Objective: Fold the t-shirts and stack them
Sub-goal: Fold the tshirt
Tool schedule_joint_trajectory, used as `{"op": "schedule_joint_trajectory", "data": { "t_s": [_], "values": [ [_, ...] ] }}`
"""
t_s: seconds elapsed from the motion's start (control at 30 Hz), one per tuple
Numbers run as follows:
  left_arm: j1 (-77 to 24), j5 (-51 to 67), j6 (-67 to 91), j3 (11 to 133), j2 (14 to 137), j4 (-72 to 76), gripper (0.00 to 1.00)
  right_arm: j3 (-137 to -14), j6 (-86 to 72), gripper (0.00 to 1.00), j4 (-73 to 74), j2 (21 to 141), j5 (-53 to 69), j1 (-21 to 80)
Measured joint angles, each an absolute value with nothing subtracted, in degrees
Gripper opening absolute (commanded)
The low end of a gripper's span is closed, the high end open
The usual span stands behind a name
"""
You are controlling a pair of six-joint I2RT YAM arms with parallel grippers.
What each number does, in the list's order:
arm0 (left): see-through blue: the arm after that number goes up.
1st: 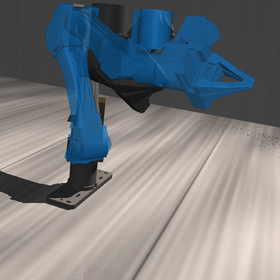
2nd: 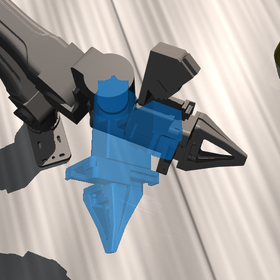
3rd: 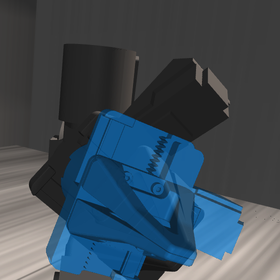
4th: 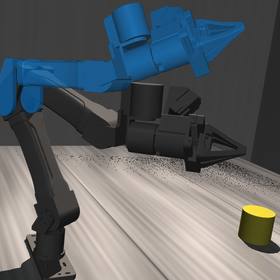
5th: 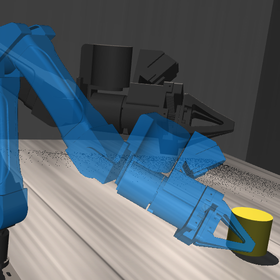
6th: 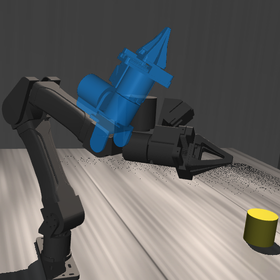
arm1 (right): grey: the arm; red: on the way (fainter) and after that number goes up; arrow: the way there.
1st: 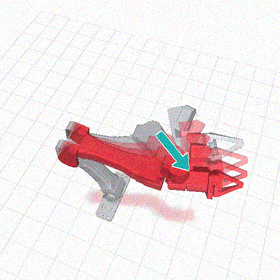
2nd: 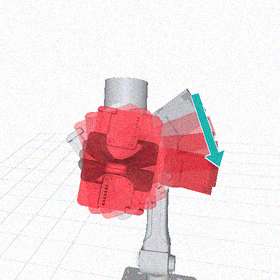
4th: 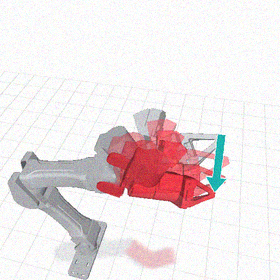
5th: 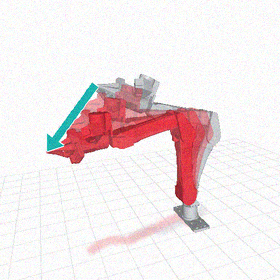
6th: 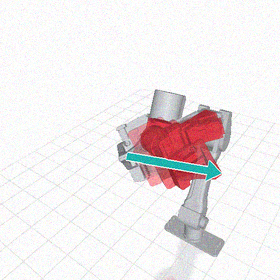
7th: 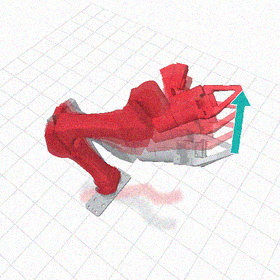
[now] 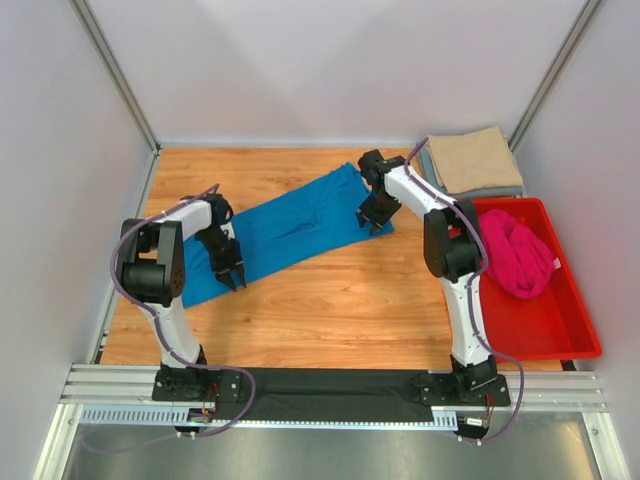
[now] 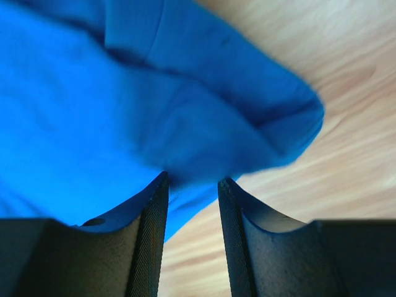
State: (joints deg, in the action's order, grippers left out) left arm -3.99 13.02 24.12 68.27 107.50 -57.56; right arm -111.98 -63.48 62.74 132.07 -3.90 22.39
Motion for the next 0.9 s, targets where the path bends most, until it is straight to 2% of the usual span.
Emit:
{"op": "schedule_joint_trajectory", "data": {
  "t_s": [0.17, 0.4, 0.53, 0.7, 0.9],
  "values": [
    [-5.72, 17.78, 25.71, 67.79, 108.01, -57.23, 0.39, -112.44, -60.18, 0.39, 61.95, 133.56, -6.24, 21.52],
    [-8.08, 19.25, 28.05, 73.19, 104.01, -58.17, 0.49, -113.3, -54.11, 0.4, 60.58, 134.08, -6.57, 19.99],
    [-7.66, 13.21, 27.31, 78.7, 102.35, -57.06, 0.5, -117.86, -48.36, 0.41, 58.76, 136.77, -4.47, 16.43],
    [-4.05, 5.8, 26.46, 80.95, 105.51, -55.68, 0.51, -127.72, -39.92, 0.46, 53.43, 142.5, -0.8, 12.27],
    [1.93, -3.14, 24.97, 81.56, 109.51, -56.34, 0.52, -130.98, -33.65, 0.5, 48.84, 143.94, 3.01, 10.09]
  ]
}}
